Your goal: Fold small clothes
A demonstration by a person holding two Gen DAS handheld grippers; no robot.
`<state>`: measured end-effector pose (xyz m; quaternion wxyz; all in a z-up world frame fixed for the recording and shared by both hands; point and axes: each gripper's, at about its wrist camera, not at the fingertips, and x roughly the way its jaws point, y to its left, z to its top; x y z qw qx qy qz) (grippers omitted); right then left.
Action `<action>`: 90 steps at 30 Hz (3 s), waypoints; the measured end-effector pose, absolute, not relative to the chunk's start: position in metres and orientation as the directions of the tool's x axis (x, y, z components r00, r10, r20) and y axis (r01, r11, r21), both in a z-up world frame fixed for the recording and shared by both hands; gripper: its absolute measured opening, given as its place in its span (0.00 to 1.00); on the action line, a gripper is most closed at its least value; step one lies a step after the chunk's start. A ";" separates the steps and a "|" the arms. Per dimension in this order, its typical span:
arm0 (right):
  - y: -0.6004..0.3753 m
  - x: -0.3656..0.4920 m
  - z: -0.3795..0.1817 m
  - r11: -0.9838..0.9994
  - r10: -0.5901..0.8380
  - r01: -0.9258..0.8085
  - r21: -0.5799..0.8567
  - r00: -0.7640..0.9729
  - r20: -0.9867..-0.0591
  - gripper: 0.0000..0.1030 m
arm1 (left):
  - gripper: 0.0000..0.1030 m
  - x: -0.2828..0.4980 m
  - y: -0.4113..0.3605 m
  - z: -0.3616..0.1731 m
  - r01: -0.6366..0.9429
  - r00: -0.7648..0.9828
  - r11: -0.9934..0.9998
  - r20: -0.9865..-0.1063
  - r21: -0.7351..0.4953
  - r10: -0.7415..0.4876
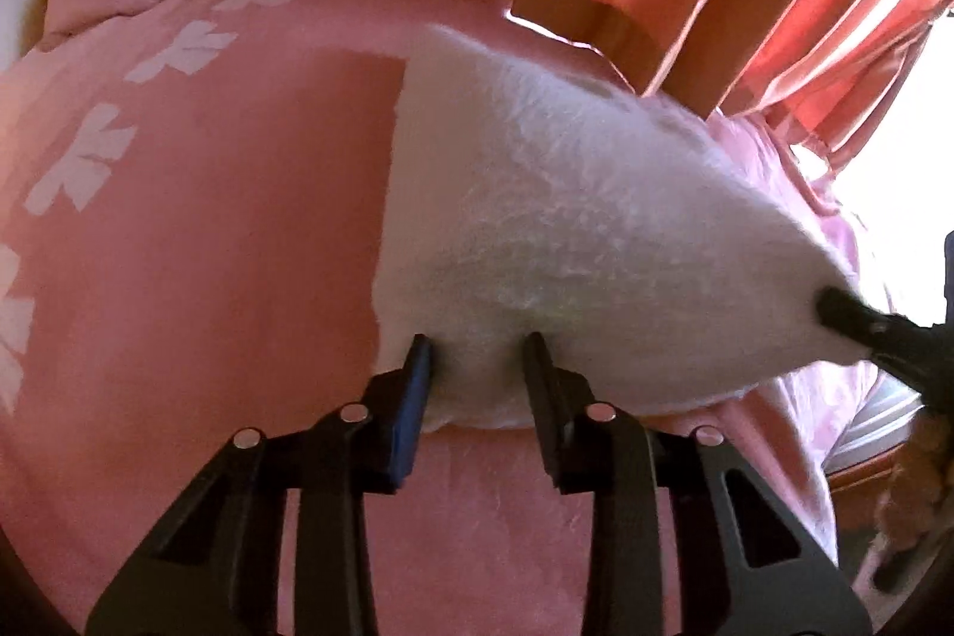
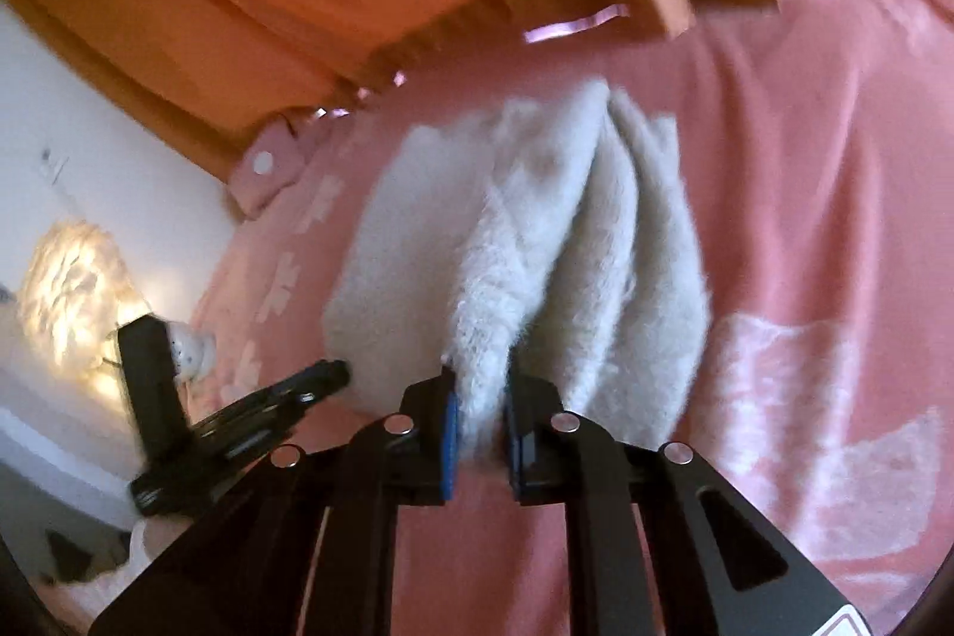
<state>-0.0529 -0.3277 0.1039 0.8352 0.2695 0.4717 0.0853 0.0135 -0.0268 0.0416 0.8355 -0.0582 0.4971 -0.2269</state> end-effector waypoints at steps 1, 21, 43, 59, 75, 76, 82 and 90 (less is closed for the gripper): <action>-0.330 -0.055 0.095 0.853 0.381 0.127 0.506 0.511 -0.771 0.11 | 0.30 0.013 -0.026 0.038 0.320 0.396 0.893 -0.811 -0.316 -0.429; -0.355 0.042 0.069 0.858 0.238 0.276 0.433 0.533 -0.812 0.53 | 0.52 0.026 -0.078 0.081 0.422 0.501 0.882 -0.757 -0.209 -0.419; -0.330 0.011 0.100 0.929 0.185 0.167 0.332 0.566 -0.803 0.17 | 0.65 0.020 -0.103 0.057 0.445 0.540 0.892 -0.770 -0.079 -0.338; -0.330 -0.005 0.046 0.936 0.143 0.246 0.252 0.386 -0.911 0.40 | 0.71 0.000 -0.105 0.055 0.458 0.544 0.889 -0.783 -0.023 -0.300; -0.350 0.005 0.040 0.746 0.276 0.447 0.494 0.467 -0.840 0.81 | 0.87 0.084 -0.022 0.053 0.322 0.374 0.828 -0.741 -0.460 -0.557; -0.345 0.009 0.036 0.753 0.267 0.448 0.482 0.461 -0.846 0.82 | 0.87 0.090 -0.021 0.046 0.315 0.342 0.820 -0.749 -0.478 -0.568; -0.334 0.016 0.014 0.734 0.262 0.457 0.503 0.493 -0.830 0.95 | 0.90 0.106 -0.025 -0.003 0.291 0.177 0.693 -0.674 -0.660 -0.717; -0.329 0.021 0.014 0.752 0.286 0.403 0.522 0.514 -0.809 0.91 | 0.89 0.104 -0.045 -0.006 0.352 0.164 0.622 -0.609 -0.699 -0.776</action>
